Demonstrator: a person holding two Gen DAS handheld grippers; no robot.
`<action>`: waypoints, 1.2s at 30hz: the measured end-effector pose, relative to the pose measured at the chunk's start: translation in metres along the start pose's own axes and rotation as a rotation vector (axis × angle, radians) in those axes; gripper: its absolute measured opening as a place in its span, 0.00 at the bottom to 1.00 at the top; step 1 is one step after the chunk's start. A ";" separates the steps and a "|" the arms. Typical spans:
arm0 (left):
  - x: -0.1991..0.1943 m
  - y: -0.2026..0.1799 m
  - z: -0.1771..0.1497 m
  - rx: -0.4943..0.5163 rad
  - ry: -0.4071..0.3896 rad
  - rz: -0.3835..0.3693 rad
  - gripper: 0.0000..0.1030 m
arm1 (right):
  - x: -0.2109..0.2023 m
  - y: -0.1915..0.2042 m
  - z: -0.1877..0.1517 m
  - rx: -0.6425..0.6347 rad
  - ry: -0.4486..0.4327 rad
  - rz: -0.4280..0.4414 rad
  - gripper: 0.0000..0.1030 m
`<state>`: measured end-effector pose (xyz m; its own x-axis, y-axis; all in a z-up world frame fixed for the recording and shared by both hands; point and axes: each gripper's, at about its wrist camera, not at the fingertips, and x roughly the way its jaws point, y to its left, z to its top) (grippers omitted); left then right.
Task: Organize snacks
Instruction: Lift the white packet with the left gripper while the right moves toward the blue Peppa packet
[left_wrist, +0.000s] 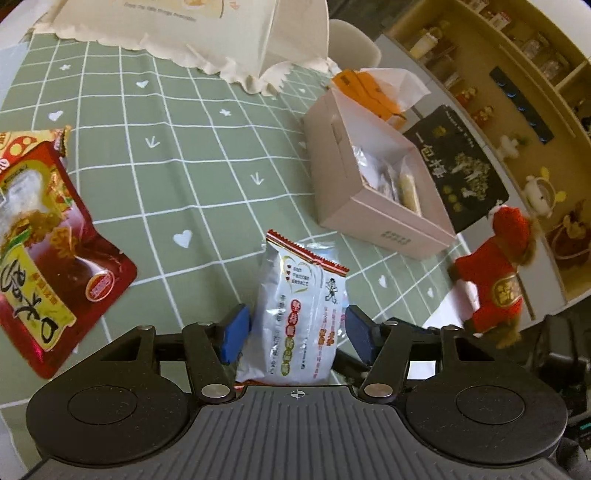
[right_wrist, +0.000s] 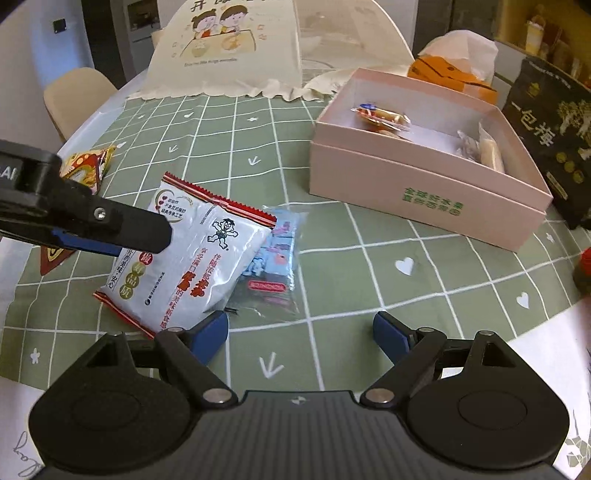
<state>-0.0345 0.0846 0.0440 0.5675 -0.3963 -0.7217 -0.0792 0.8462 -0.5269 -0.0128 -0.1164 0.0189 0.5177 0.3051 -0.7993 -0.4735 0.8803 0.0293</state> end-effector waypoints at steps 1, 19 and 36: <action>0.000 0.000 0.000 0.009 0.000 0.015 0.60 | -0.004 -0.002 0.000 0.013 -0.008 0.010 0.85; -0.003 0.033 -0.008 -0.065 -0.022 -0.007 0.60 | -0.011 0.010 0.007 -0.022 -0.070 0.017 0.85; 0.015 0.012 -0.008 -0.006 0.028 -0.070 0.57 | -0.023 -0.013 -0.004 0.043 -0.062 -0.025 0.85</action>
<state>-0.0340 0.0861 0.0233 0.5485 -0.4645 -0.6953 -0.0454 0.8138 -0.5794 -0.0209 -0.1365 0.0343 0.5725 0.3032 -0.7618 -0.4296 0.9023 0.0362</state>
